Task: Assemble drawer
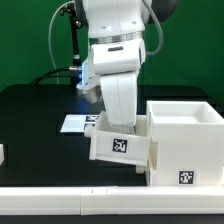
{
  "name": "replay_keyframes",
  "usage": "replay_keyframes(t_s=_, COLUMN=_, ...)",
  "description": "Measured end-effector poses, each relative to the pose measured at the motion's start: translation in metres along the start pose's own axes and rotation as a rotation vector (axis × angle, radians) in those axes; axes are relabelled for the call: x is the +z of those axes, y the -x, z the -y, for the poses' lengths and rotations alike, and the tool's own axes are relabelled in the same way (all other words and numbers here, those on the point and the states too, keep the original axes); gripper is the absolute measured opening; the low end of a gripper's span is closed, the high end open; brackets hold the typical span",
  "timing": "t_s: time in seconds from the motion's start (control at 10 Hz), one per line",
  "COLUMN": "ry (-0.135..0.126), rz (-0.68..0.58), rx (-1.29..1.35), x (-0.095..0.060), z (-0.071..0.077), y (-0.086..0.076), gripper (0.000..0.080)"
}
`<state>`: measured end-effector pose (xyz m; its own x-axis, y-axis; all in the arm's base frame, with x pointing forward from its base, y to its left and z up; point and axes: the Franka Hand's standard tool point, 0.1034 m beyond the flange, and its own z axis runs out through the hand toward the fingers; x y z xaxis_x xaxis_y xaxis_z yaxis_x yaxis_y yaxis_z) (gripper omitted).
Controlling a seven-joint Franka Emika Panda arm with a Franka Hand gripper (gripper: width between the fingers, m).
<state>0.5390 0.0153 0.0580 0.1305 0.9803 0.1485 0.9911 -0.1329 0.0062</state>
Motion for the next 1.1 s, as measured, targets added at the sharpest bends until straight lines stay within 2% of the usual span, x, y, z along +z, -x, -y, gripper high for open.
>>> replay_keyframes(t_s=1.1, ry=0.006, rz=-0.004, rx=-0.013, x=-0.0002, z=-0.0059, y=-0.0046, gripper=0.0036)
